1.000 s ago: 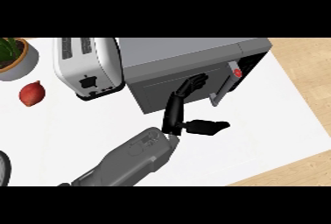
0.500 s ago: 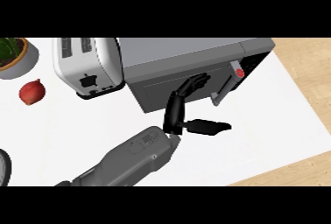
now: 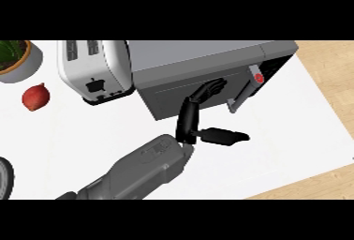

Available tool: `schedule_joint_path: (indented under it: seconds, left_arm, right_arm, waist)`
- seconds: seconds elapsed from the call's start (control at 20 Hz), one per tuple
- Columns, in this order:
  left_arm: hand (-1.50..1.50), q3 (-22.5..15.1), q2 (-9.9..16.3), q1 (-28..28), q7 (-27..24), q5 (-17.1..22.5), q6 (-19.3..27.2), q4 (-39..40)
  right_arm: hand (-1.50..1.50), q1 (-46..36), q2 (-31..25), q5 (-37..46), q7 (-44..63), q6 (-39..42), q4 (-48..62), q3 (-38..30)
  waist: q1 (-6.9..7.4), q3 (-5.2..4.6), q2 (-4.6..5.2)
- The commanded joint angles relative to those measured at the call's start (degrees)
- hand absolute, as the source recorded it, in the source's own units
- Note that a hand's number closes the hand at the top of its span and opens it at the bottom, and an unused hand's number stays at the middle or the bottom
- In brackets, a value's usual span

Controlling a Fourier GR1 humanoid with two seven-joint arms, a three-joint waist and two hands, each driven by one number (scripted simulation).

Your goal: Pick up the milk, place it into the microwave and close the microwave

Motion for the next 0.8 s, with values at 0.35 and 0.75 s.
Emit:
schedule_joint_path:
  seconds: [0.35,0.75]
  left_arm:
    - [-1.5,3.76,0.03,-4.16,-1.52,4.08,0.82,5.56]
    - [-1.5,3.12,0.03,-3.93,-3.8,5.48,0.74,6.34]
  right_arm:
    - [-1.5,-2.25,1.36,-11.07,3.81,4.45,7.36,1.49]
    - [-1.5,-4.96,-1.41,-15.52,4.92,7.11,11.54,-0.58]
  waist:
    - [-0.69,-0.11,0.42]
    - [-1.61,-0.11,0.45]
